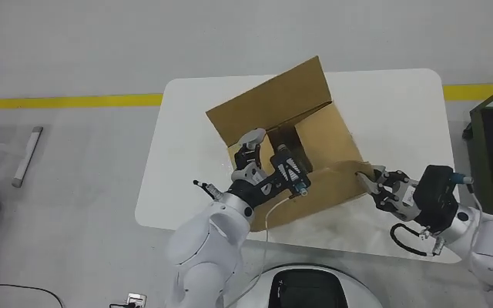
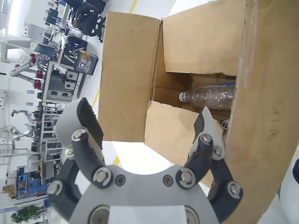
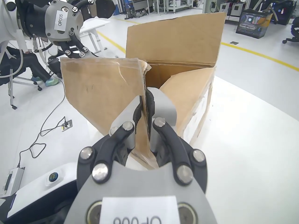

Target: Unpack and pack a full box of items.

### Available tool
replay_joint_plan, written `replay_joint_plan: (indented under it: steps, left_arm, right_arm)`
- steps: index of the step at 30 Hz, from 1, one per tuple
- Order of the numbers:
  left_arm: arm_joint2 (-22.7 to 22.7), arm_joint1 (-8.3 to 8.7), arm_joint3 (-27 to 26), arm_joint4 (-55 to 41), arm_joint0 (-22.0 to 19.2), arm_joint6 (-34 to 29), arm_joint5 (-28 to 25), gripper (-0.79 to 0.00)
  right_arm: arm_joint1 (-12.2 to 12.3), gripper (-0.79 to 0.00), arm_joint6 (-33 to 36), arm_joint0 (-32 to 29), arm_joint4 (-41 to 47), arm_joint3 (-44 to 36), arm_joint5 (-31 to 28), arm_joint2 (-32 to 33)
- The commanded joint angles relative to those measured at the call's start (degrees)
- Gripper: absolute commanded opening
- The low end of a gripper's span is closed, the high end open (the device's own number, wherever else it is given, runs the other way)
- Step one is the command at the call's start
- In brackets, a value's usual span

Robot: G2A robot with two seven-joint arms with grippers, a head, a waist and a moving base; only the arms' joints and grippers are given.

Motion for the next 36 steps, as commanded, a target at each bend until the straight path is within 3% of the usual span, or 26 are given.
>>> replay_joint_plan:
  steps: [1,5,9,10,12,13,22,24,25,28,31,36]
  left_arm:
    - [0.2,0.0,-0.09,-0.8,-0.24,-0.24,-0.47,0.0]
    - [0.69,-0.03,-0.42,-2.65,-0.54,-0.99,-1.1,0.0]
    - [1.61,-0.02,-0.86,-3.76,-0.84,-1.8,-1.87,0.0]
    - [1.87,0.0,-0.94,-4.0,-0.87,-1.93,-2.13,0.0]
    - [2.23,0.04,-1.17,-4.27,-0.98,-2.02,-2.4,0.0]
    - [2.31,0.04,-1.28,-4.37,-0.99,-2.16,-2.21,0.0]
    - [4.64,0.15,-1.95,-5.63,0.29,-3.12,-1.51,0.0]
    - [5.5,0.19,-2.23,-6.13,0.93,-3.31,-1.6,0.0]
    - [5.92,0.22,-2.44,-6.17,1.2,-3.5,-1.67,0.0]
    - [7.1,0.29,-3.13,-6.58,2.08,-3.88,-1.68,0.0]
    - [8.48,0.37,-3.75,-6.96,3.15,-4.28,-1.67,0.0]
    - [10.52,0.57,-4.12,-7.04,5.18,-4.79,-1.3,0.0]
  right_arm:
    - [-0.02,-0.785,0.03,0.11,0.41,0.07,0.35,-0.17]
    - [-0.1,-0.785,-0.06,0.41,1.15,0.26,1.7,-0.74]
    - [-0.16,-0.677,0.01,0.67,1.86,0.39,2.74,-1.09]
    - [-0.2,-0.582,-0.11,0.66,2.41,0.51,3.14,-1.14]
    - [-0.25,-0.065,-0.35,0.61,3.85,0.73,3.74,-1.06]
    - [-0.32,0.0,-0.95,0.55,5.32,1.09,4.47,-0.8]
    - [-0.61,0.0,-4.93,-1.96,18.07,1.35,5.26,4.8]
    - [-0.62,-0.305,-4.39,-2.82,21.24,1.17,5.81,6.58]
    - [-0.63,-0.394,-3.91,-3.11,23.16,1.05,6.2,7.36]
    - [-0.51,-0.52,0.58,-4.08,29.84,0.65,8.16,8.69]
    - [0.19,-0.785,12.33,-3.53,36.89,0.11,8.72,9.0]
    - [1.06,-0.785,24.05,-1.78,41.16,0.54,8.99,9.15]
